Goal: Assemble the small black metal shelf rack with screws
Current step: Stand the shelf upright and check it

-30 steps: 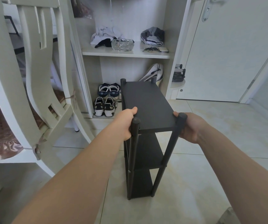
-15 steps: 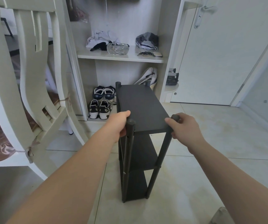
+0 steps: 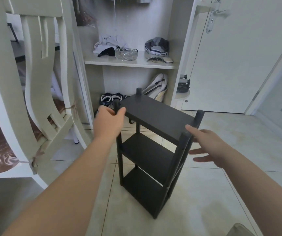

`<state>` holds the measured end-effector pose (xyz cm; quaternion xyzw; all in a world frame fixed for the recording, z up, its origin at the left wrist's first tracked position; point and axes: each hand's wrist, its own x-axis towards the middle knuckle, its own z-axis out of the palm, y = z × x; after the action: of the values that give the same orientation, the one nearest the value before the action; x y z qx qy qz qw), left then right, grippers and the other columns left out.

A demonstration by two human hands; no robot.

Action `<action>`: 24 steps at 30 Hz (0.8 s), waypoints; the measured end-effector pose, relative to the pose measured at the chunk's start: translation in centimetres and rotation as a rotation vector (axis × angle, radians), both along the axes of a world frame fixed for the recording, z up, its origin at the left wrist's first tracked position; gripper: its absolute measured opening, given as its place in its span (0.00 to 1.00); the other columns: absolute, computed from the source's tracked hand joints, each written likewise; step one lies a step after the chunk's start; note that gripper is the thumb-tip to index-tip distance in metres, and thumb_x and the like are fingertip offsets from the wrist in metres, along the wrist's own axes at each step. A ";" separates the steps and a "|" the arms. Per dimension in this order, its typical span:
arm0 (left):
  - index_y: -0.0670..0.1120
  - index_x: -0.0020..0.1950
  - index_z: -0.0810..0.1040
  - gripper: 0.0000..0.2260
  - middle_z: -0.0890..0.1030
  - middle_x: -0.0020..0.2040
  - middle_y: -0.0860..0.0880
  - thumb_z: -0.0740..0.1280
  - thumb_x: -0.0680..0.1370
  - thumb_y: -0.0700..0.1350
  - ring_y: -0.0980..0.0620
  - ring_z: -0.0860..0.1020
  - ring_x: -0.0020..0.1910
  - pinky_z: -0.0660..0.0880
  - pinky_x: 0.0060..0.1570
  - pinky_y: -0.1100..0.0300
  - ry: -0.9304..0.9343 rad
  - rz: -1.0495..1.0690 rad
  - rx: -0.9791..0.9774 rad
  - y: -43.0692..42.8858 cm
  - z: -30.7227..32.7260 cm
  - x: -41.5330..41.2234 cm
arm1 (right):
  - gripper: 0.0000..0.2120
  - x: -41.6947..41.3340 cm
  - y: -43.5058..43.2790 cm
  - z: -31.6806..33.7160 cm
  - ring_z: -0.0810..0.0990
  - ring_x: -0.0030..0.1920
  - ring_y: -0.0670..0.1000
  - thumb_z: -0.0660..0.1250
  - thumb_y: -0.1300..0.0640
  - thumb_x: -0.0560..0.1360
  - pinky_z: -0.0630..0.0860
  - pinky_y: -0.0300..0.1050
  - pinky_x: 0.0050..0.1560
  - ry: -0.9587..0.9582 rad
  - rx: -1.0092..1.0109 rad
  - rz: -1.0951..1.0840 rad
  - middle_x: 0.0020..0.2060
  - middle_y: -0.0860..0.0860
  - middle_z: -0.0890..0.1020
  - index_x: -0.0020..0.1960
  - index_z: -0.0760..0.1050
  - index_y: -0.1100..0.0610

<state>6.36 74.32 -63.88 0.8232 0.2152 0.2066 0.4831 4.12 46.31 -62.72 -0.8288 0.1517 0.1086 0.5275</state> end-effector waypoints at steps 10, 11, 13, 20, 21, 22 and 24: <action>0.54 0.78 0.62 0.26 0.69 0.76 0.52 0.65 0.81 0.53 0.48 0.67 0.75 0.61 0.75 0.42 -0.004 -0.366 -0.306 1.9 -1.7 2.1 | 0.09 0.3 0.0 -0.5 0.78 0.28 0.52 0.70 0.58 0.79 0.74 0.40 0.28 -0.035 0.260 -0.044 0.41 0.56 0.84 0.53 0.79 0.64; 0.54 0.78 0.62 0.26 0.69 0.76 0.52 0.65 0.82 0.53 0.48 0.67 0.75 0.61 0.75 0.42 -0.005 -0.367 -0.314 1.9 -1.6 2.1 | 0.07 0.3 0.0 -0.6 0.77 0.28 0.52 0.70 0.59 0.79 0.73 0.40 0.27 -0.036 0.286 -0.049 0.39 0.56 0.83 0.52 0.79 0.64; 0.54 0.79 0.61 0.26 0.69 0.76 0.52 0.65 0.82 0.53 0.48 0.66 0.75 0.61 0.75 0.42 0.000 -0.375 -0.308 2.0 -1.6 2.3 | 0.07 0.4 0.1 -0.8 0.76 0.27 0.51 0.69 0.61 0.79 0.73 0.40 0.26 -0.047 0.324 -0.054 0.38 0.56 0.82 0.53 0.79 0.65; 0.51 0.63 0.75 0.20 0.77 0.57 0.55 0.59 0.81 0.63 0.52 0.74 0.60 0.69 0.60 0.51 0.000 -0.234 -0.251 1.4 -1.6 2.2 | 0.11 1.8 -1.4 -1.5 0.73 0.32 0.51 0.68 0.59 0.80 0.78 0.38 0.31 -0.140 0.316 -0.141 0.50 0.58 0.83 0.59 0.80 0.65; 0.51 0.57 0.77 0.22 0.78 0.53 0.54 0.55 0.80 0.66 0.53 0.76 0.55 0.69 0.53 0.55 -0.002 -0.172 -0.282 1.4 -1.5 2.0 | 0.11 2.1 -1.7 -1.6 0.75 0.35 0.53 0.68 0.58 0.81 0.79 0.39 0.32 -0.150 0.325 -0.176 0.50 0.57 0.84 0.59 0.80 0.65; 0.51 0.55 0.78 0.25 0.80 0.51 0.52 0.52 0.80 0.69 0.52 0.77 0.53 0.69 0.50 0.56 0.001 -0.116 -0.328 1.5 -1.4 1.9 | 0.11 2.3 -1.8 -1.8 0.77 0.38 0.54 0.68 0.58 0.81 0.81 0.40 0.32 -0.159 0.344 -0.219 0.50 0.57 0.84 0.58 0.80 0.64; 0.48 0.54 0.79 0.29 0.84 0.49 0.48 0.52 0.79 0.70 0.49 0.81 0.51 0.75 0.50 0.55 0.026 -0.046 -0.473 1.7 -1.3 1.9 | 0.11 2.7 -2.0 -1.9 0.80 0.41 0.53 0.65 0.56 0.82 0.83 0.42 0.35 -0.192 0.391 -0.287 0.49 0.56 0.83 0.58 0.79 0.63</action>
<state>8.26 76.07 -65.23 0.6943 0.2451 0.1289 0.6643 6.82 44.32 -64.60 -0.6876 0.1932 -0.0194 0.6996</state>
